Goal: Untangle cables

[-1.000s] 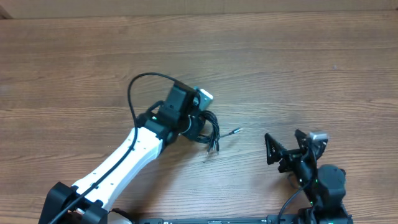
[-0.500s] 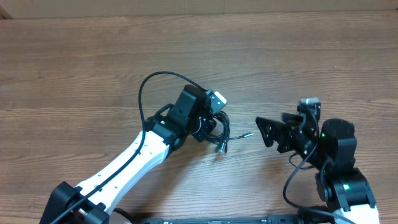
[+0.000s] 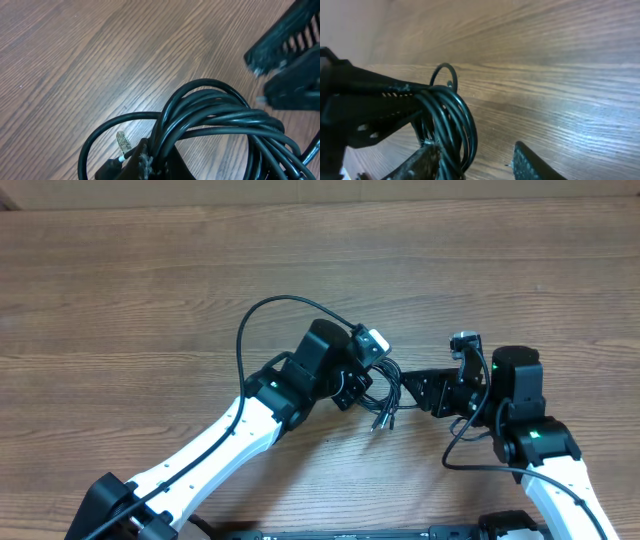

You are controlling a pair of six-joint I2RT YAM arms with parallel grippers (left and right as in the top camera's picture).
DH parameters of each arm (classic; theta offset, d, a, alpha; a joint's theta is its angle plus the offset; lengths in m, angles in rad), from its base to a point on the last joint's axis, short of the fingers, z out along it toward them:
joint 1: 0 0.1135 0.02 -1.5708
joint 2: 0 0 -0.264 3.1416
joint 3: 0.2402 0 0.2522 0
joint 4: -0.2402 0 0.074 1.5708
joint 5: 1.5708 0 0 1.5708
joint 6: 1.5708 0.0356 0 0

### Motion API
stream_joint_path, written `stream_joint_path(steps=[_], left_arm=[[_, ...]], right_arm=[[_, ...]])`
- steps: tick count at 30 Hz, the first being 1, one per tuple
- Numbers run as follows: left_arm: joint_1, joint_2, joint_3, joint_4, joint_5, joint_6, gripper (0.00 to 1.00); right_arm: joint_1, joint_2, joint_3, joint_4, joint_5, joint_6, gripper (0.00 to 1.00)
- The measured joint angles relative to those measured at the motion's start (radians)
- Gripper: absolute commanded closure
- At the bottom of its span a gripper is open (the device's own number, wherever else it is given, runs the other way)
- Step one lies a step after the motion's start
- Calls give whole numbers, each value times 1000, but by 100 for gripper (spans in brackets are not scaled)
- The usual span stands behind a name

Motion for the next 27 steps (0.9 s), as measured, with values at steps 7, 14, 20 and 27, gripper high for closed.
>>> stream_joint_path(steps=[7, 14, 20, 27], left_arm=[[-3, 0, 0, 5, 0, -18, 96], [-3, 0, 0, 4, 0, -23, 96], [-3, 0, 0, 3, -1, -26, 96], [-3, 0, 0, -1, 0, -26, 96]], right_arm=[[0, 8, 0, -1, -29, 2, 69], [20, 8, 0, -6, -69, 3, 75], [74, 8, 0, -6, -67, 2, 84], [116, 8, 0, -31, 36, 0, 96]])
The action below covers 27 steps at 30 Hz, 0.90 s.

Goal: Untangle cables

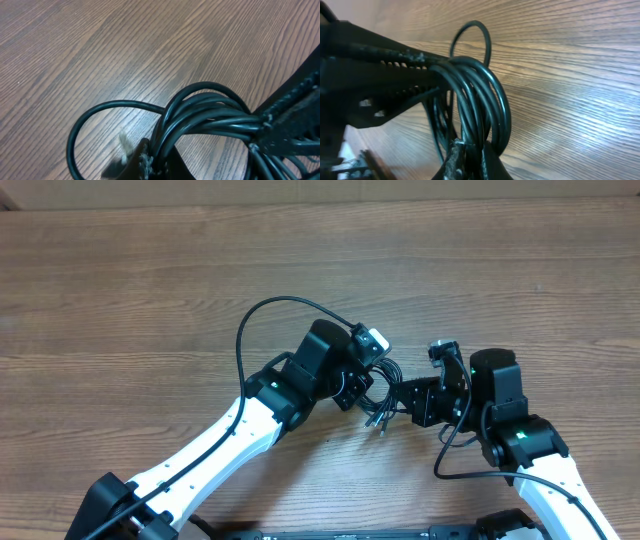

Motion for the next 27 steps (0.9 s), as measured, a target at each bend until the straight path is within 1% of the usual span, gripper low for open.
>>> stream_joint_path(steps=[5, 9, 17, 20, 22, 25, 27], left_arm=[[-2, 3, 0, -8, -4, 0, 96], [-15, 5, 0, -45, -20, -10, 96], [-13, 5, 4, -105, -22, -32, 96], [19, 4, 6, -137, -51, -38, 96], [49, 5, 6, -150, -84, -38, 96], [57, 5, 6, -150, -99, -38, 96], [55, 5, 6, -150, -99, -38, 96]], right_arm=[[12, 8, 5, -29, 65, -4, 96], [28, 10, 7, -64, 135, -3, 96], [49, 10, 7, -76, 239, 100, 96], [28, 14, 8, -109, 392, 141, 96], [13, 22, 8, -145, 540, 198, 96], [13, 22, 8, -163, 613, 232, 96], [13, 22, 8, -153, 643, 251, 90]])
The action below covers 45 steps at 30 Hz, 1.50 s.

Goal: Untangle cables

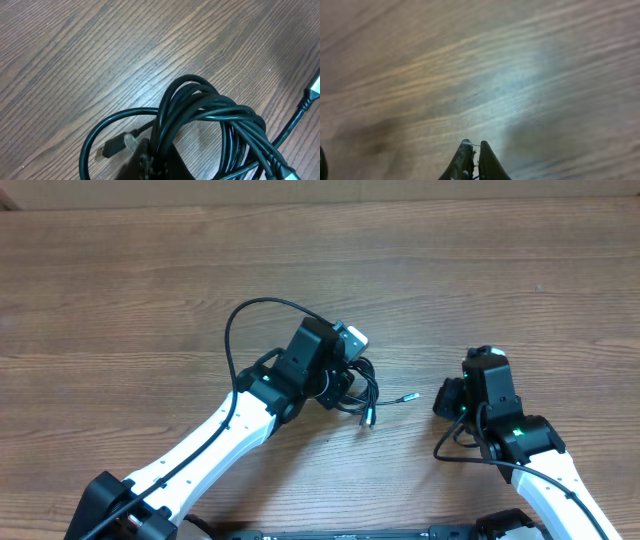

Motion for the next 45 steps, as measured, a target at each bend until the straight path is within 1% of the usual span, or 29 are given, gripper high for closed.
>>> stream_joint_path(steps=[2, 3, 6, 8, 10, 13, 17, 20, 22, 27, 30, 37, 39, 41, 45], left_arm=[[-1, 0, 0, 0, 0, 0, 96], [-2, 0, 0, 0, 0, 0, 96], [-2, 0, 0, 3, -3, 0, 96], [-2, -1, 0, 15, -4, 0, 96], [-2, -5, 0, 31, -6, 0, 96], [-10, -18, 0, 61, -10, 0, 96], [-37, -37, 0, 79, -11, 0, 96], [-63, -42, 0, 79, -11, 0, 96], [-69, -42, 0, 79, -11, 0, 96], [-74, -48, 0, 81, -11, 0, 96], [-74, -64, 0, 81, -11, 0, 96], [-74, -92, 0, 82, -13, -1, 96], [-74, -92, 0, 82, -13, -4, 96], [-74, -93, 0, 81, -15, -4, 96], [-74, -93, 0, 78, -18, -4, 96]], right_arm=[[0, 0, 0, 37, -17, -5, 76], [0, 0, 0, 71, -60, -40, 72], [0, 0, 0, 154, -227, -163, 68], [2, 0, 0, 180, -321, -232, 67], [4, 0, 0, 196, -390, -296, 66], [27, 0, 0, 214, -443, -375, 64], [89, 0, 0, 253, -460, -443, 66], [123, 0, 0, 268, -437, -467, 75], [133, 0, 0, 266, -403, -474, 75], [134, 0, 0, 261, -328, -486, 75], [135, 0, 0, 262, -317, -485, 82], [138, 0, 0, 239, -347, -487, 84], [138, 0, 0, 239, -373, -485, 92], [138, 0, 0, 239, -389, -486, 96], [138, 0, 0, 238, -391, -487, 96]])
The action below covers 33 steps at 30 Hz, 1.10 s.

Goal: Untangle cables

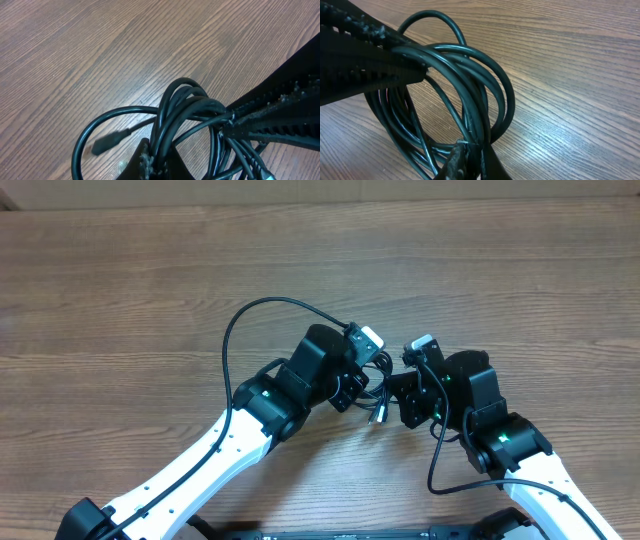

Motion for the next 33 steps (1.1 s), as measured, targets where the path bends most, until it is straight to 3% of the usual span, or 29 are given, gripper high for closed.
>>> stream_joint_path(steps=[4, 12, 18, 23, 29, 33], left_arm=[[0, 0, 0, -17, -6, 0, 96], [35, 0, 0, -68, 0, -48, 96], [62, 0, 0, -73, 12, -82, 96], [97, -4, 1, -99, -53, -82, 96], [108, -5, 1, -101, -80, -82, 96], [108, -5, 1, -101, -83, -82, 96]], right_arm=[[3, 0, 0, -33, 38, 27, 96], [4, -2, 20, -153, 158, 248, 96], [-58, -2, 20, -251, 283, 447, 96], [-143, 0, 18, -312, 462, 525, 96], [-155, 1, 18, -301, 504, 602, 69], [-156, 1, 16, -198, 383, 514, 55]])
